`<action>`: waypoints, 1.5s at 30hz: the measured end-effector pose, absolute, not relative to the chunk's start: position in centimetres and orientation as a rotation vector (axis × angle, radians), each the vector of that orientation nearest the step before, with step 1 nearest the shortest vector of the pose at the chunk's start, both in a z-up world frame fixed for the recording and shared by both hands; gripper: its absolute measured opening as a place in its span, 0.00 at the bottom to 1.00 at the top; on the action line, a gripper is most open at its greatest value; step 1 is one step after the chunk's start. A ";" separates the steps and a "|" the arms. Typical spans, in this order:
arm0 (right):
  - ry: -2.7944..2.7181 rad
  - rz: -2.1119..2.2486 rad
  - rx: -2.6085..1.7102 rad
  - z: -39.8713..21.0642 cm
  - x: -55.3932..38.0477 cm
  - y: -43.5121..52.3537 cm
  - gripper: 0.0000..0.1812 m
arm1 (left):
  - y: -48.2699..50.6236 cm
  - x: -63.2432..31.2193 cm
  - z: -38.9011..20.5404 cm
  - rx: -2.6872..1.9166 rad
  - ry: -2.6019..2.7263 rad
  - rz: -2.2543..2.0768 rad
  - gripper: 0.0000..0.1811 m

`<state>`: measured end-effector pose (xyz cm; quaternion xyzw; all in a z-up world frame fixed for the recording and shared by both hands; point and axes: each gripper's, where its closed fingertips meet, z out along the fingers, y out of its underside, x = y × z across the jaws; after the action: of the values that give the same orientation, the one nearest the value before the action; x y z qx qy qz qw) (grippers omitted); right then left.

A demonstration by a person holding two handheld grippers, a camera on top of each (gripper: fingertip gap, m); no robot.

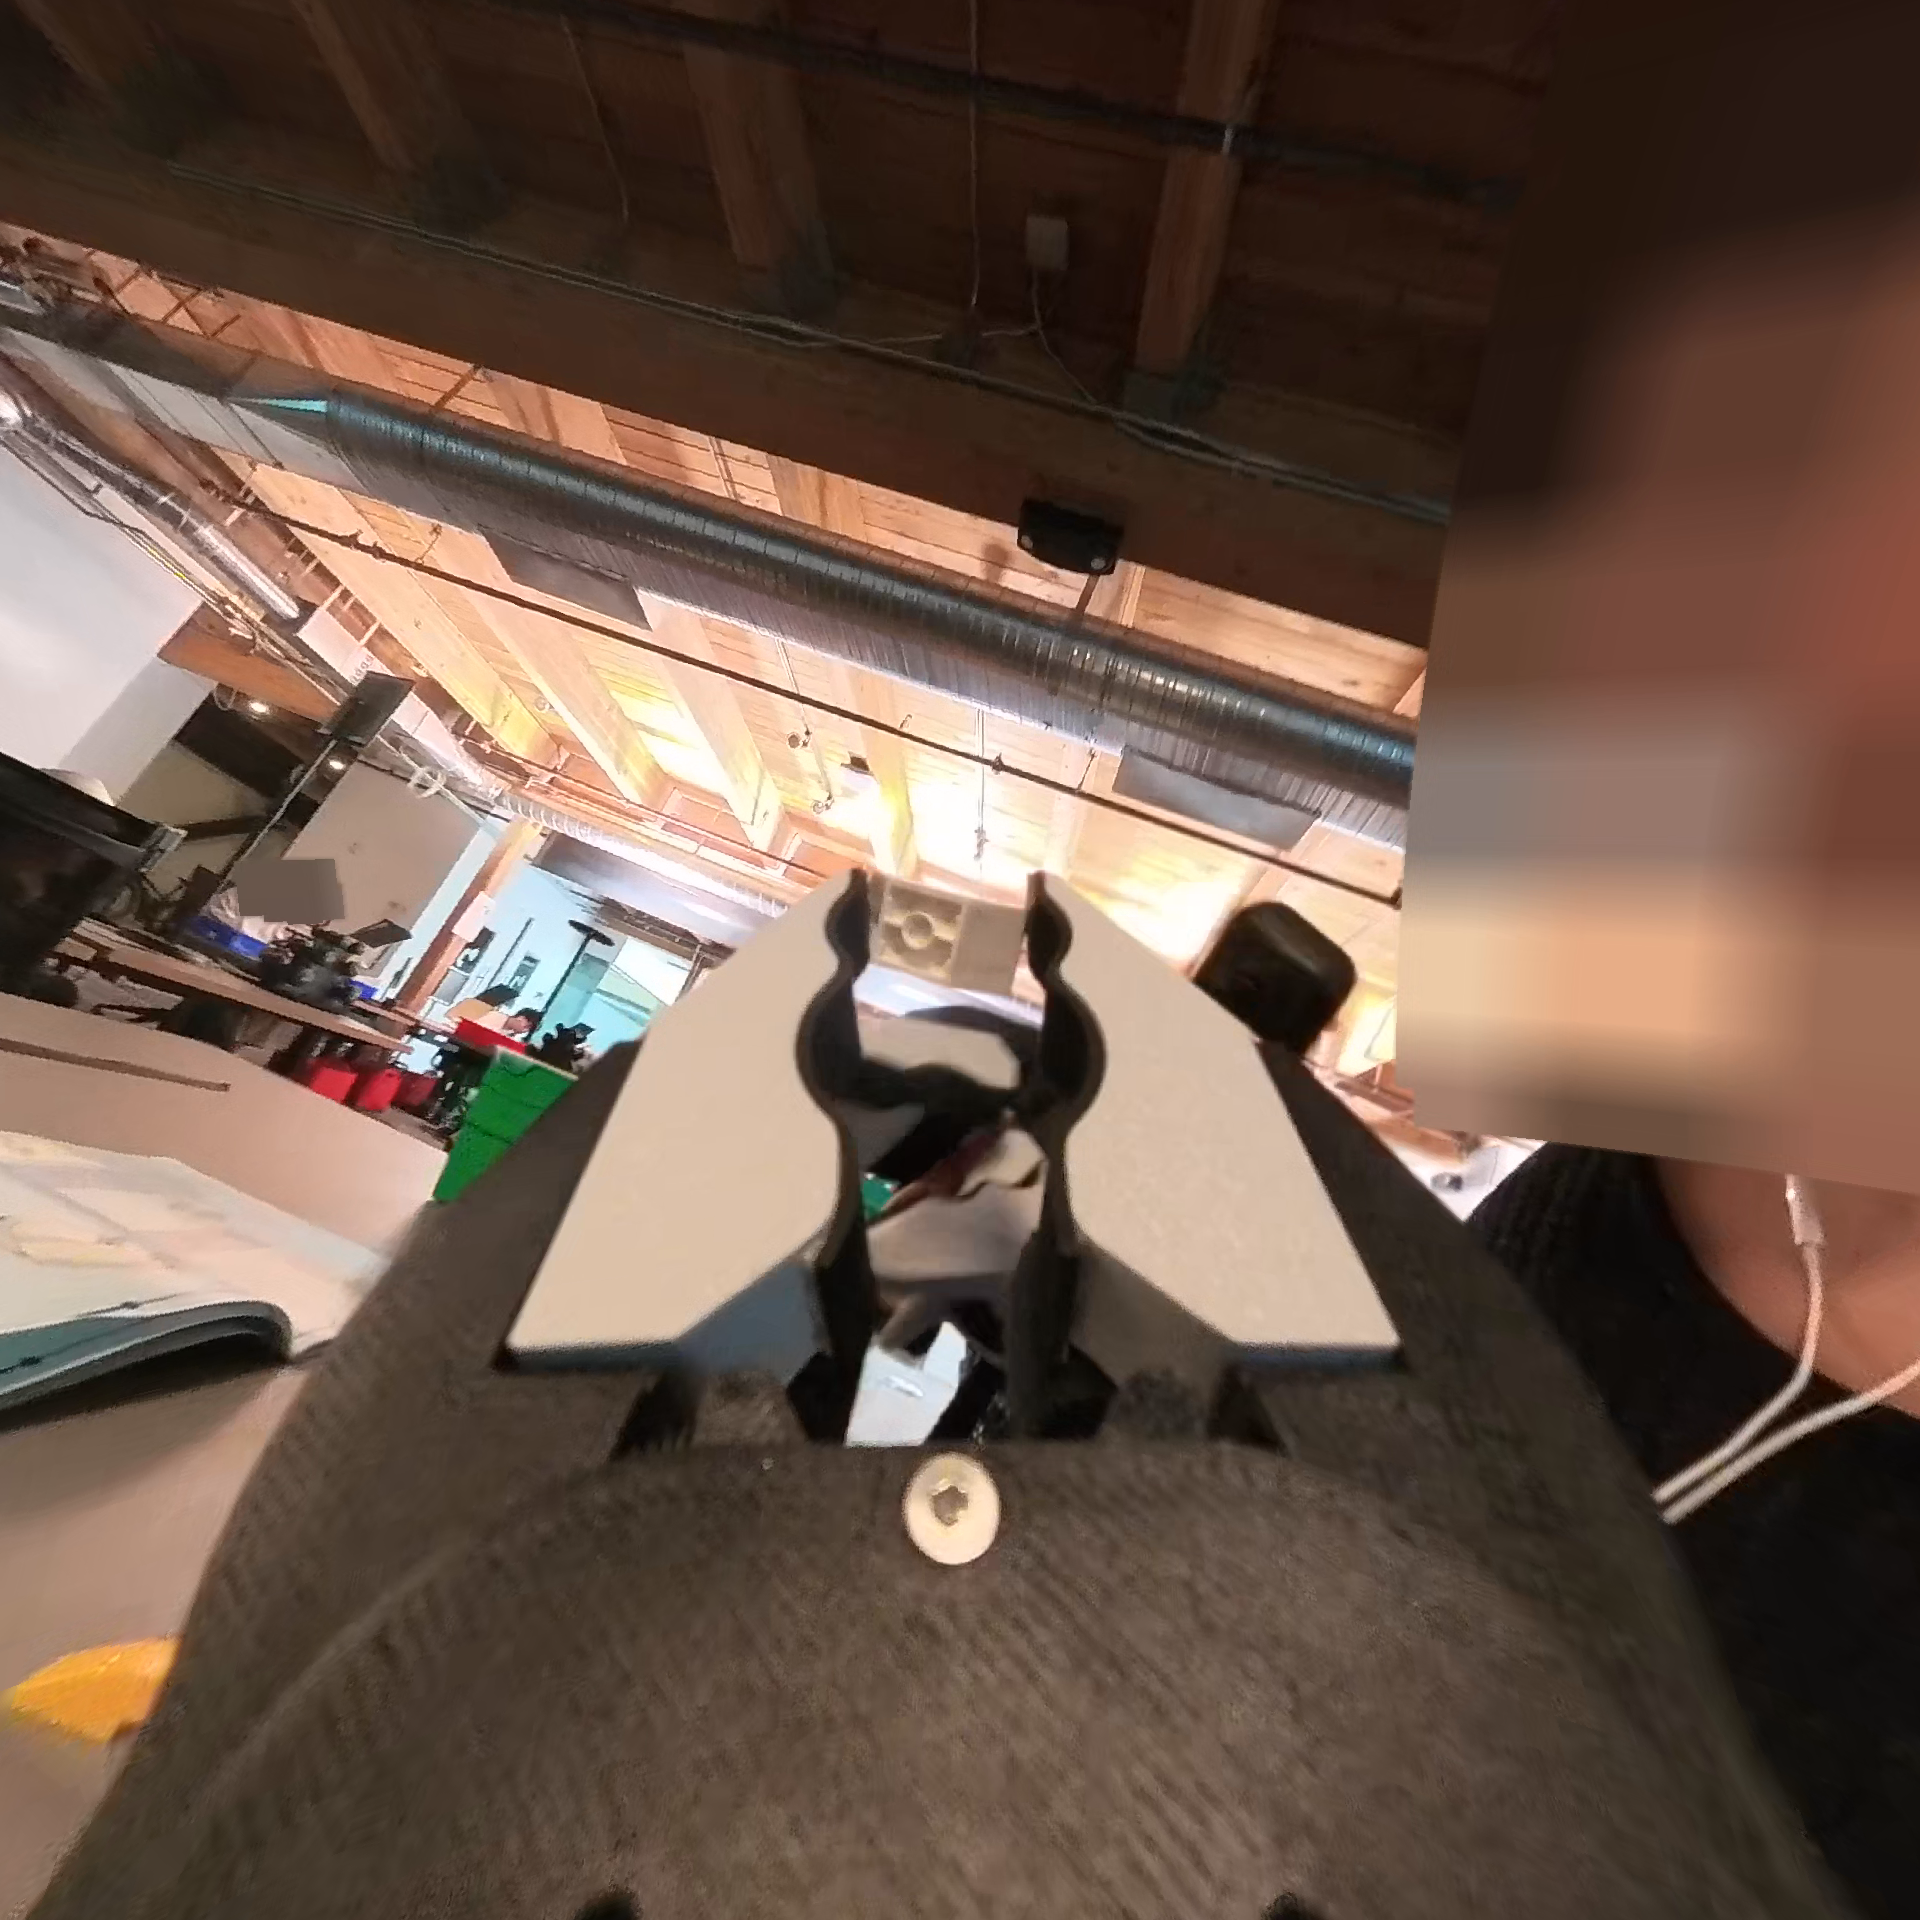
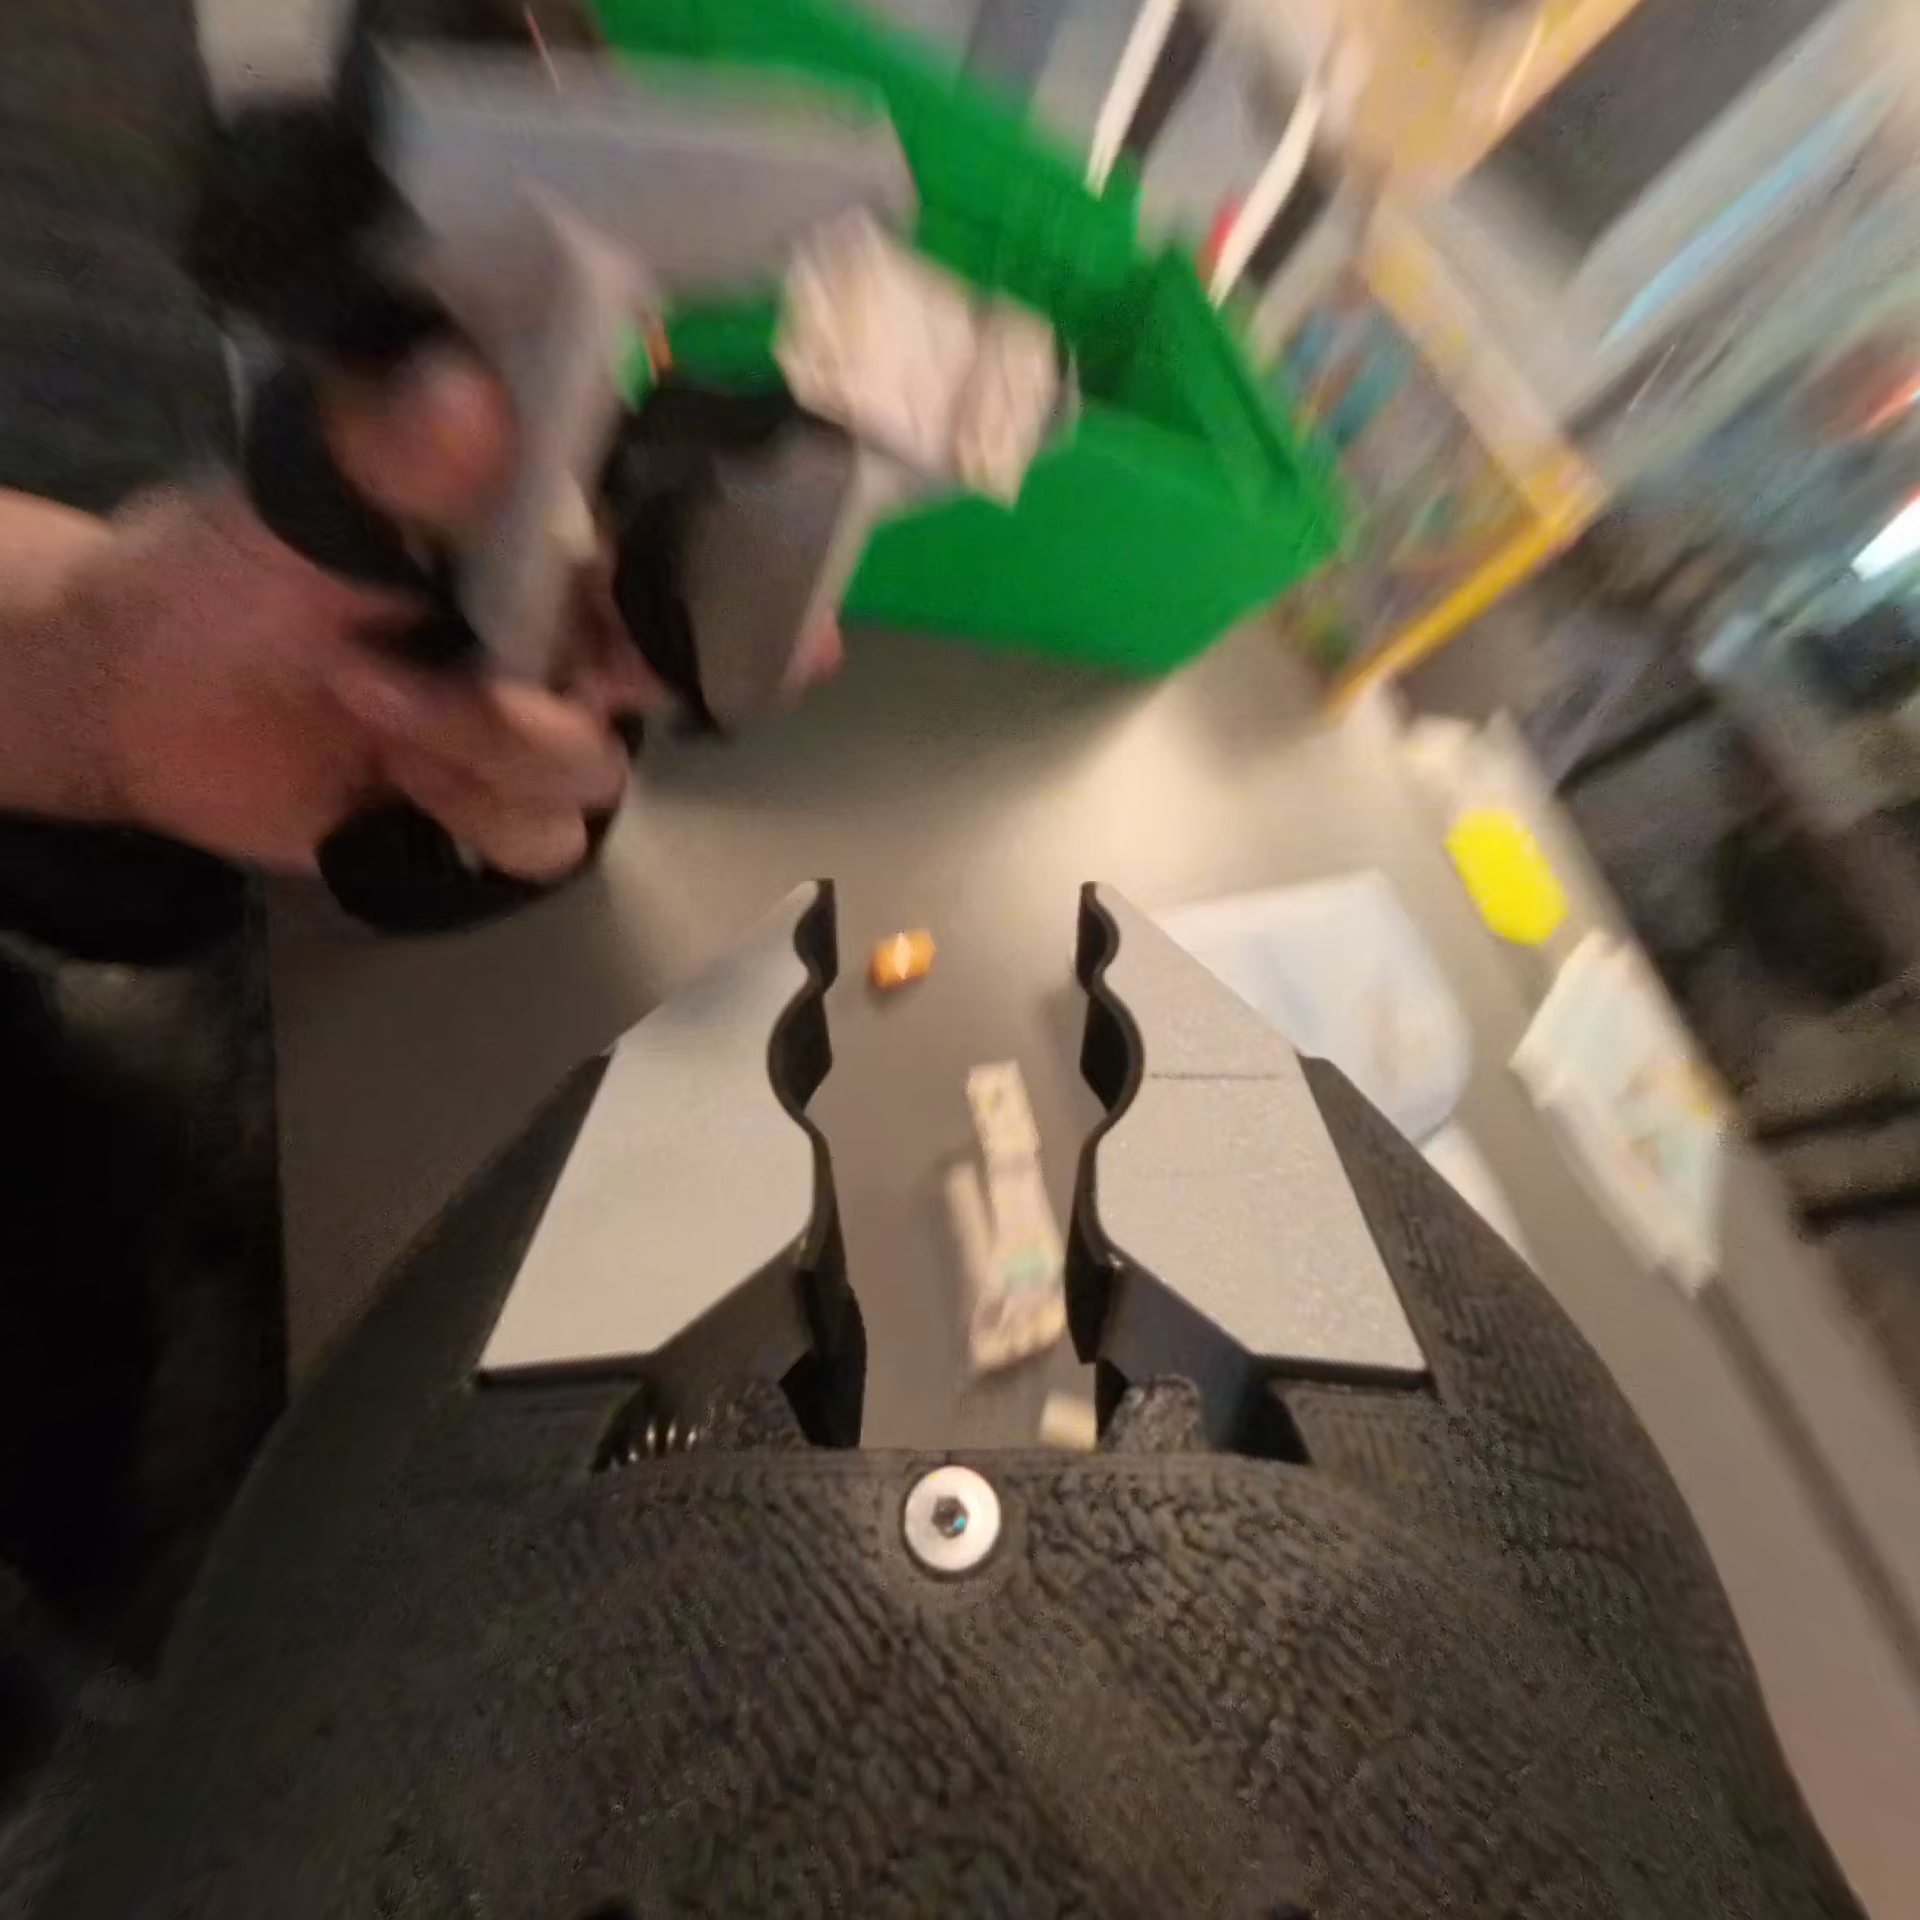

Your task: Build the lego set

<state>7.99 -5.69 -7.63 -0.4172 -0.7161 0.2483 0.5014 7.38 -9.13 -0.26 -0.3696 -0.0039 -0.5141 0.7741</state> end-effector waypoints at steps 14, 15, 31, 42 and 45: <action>-1.425 0.254 -0.381 -2.5 6.4 -9.2 0.07 | -8.5 8.3 -0.6 -0.779 -0.070 -1.269 0.16; -1.436 0.243 -0.367 -2.6 6.5 -9.2 0.06 | -8.5 8.1 -0.6 -0.781 -0.076 -1.268 0.16; -1.725 0.473 -0.180 -4.5 10.2 -10.6 0.03 | -9.0 11.9 -4.0 -1.270 0.347 -1.134 0.33; -1.934 0.403 -0.042 -7.3 11.4 -11.2 0.03 | -10.0 13.4 -6.7 -1.535 0.632 -0.968 0.20; -1.956 0.396 -0.030 -7.7 11.6 -11.3 0.03 | -10.2 13.6 -7.1 -1.547 0.653 -0.985 0.18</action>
<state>11.64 -11.33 -7.73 -0.0128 -0.8237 0.1666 0.5419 13.65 -10.16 -7.14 -0.6569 0.2774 -0.4185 0.5625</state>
